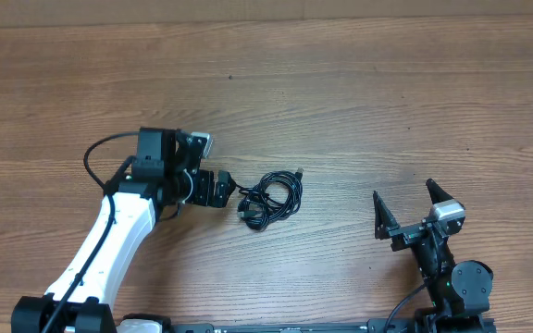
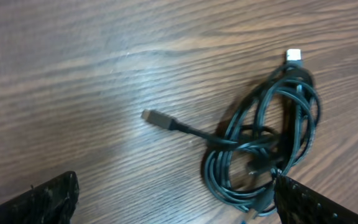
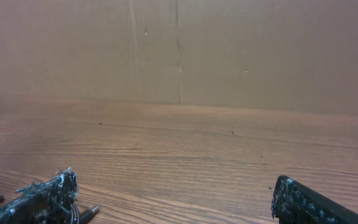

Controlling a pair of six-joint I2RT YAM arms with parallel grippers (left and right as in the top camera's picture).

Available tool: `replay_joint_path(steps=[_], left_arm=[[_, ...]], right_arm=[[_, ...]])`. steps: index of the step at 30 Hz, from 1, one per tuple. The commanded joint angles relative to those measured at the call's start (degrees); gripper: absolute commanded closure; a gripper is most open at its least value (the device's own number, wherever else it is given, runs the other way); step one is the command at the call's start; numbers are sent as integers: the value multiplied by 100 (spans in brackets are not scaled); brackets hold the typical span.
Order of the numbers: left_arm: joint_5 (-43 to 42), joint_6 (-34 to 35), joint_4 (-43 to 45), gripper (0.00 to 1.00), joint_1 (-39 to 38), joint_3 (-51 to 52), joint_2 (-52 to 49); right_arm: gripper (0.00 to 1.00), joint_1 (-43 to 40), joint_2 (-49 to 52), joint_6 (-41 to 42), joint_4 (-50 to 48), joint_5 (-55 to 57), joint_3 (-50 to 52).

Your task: Untangle cables

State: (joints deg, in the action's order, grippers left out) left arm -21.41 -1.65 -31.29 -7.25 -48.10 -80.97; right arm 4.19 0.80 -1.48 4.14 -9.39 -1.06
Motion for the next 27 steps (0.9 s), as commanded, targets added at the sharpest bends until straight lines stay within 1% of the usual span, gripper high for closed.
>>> replay_joint_path(steps=[1, 5, 9, 20, 22, 27], left_arm=[[219, -334, -179, 0, -260, -415, -26], [776, -358, -269, 0, -640, -577, -28], [935, -330, -256, 0, -872, -577, -31], [839, 1333, -485, 0, -892, -575, -31], [734, 1370, -610, 0, -892, -575, -31], [791, 1373, -872, 0, -892, -575, -31]], right_arm=[[0, 26, -63, 42, -13, 79, 61], [0, 26, -63, 42, -13, 79, 61], [0, 26, -63, 42, -13, 79, 61], [0, 26, -63, 42, -13, 79, 61], [0, 26, -63, 42, -13, 79, 61], [0, 26, -63, 42, -13, 79, 61]])
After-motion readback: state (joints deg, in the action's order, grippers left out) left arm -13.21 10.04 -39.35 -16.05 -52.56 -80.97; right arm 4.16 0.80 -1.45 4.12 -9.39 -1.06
